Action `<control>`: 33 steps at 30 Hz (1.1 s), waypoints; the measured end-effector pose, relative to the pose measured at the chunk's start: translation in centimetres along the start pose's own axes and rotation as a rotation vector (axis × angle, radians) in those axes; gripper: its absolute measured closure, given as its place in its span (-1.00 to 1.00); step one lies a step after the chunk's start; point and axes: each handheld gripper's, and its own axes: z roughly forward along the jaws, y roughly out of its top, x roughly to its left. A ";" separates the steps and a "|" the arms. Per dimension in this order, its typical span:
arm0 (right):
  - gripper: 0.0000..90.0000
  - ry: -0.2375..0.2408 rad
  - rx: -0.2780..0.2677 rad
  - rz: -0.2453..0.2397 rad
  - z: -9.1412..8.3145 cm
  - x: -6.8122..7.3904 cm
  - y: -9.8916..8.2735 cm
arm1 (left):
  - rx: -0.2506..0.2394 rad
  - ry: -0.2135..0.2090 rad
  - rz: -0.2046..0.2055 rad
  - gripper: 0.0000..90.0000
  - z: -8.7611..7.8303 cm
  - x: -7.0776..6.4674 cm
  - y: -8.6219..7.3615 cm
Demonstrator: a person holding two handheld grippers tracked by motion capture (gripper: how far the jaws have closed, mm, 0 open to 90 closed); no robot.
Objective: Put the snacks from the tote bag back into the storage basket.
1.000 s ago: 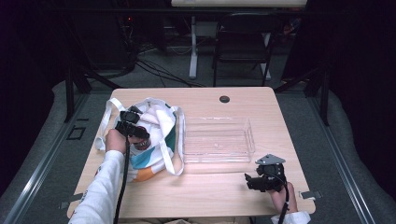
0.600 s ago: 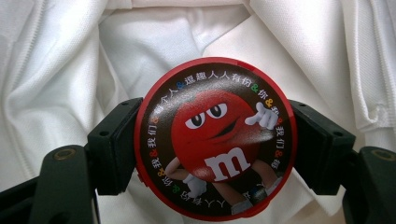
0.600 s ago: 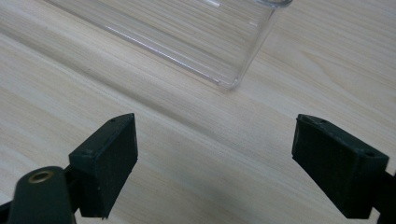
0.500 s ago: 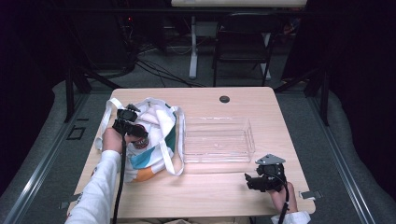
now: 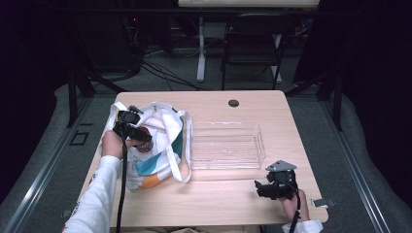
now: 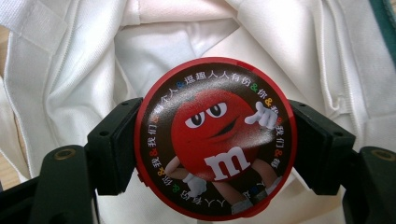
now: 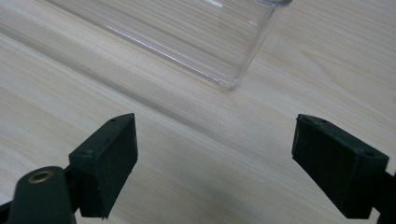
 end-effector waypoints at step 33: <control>-0.69 0.002 0.006 -0.020 -0.1 0.2 0.1 | -0.053 -0.009 0.061 -0.42 -3.9 -2.1 1.0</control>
